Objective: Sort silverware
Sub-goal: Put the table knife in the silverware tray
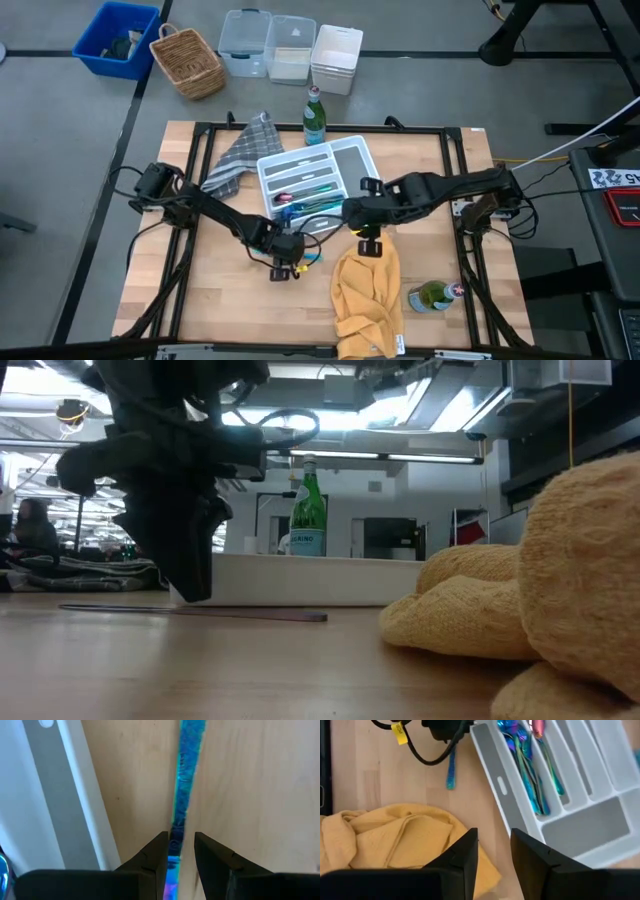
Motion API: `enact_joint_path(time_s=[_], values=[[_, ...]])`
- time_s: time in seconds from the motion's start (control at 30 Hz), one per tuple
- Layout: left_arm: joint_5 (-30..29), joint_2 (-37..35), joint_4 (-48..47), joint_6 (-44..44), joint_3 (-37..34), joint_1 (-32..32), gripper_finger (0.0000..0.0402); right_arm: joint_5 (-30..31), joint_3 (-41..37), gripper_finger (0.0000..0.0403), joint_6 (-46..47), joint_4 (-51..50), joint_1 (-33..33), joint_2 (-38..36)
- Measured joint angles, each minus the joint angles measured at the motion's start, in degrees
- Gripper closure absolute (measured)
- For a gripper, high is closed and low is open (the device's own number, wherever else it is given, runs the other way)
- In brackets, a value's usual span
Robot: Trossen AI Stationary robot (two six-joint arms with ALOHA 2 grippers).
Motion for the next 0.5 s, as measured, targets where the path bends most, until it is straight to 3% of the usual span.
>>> enact_joint_path(time_s=[0.3, 0.5], values=[[1.71, 1.58, -0.56, 1.13, -0.03, 0.46, 0.0315, 5.54, -0.01, 0.0285, 3.75, -4.13, 1.48, -3.26], [2.28, 2.45, -1.31, 0.84, 0.22, 0.46, 0.0315, 5.98, 0.00, 0.0285, 3.73, -4.55, 1.48, -3.78]])
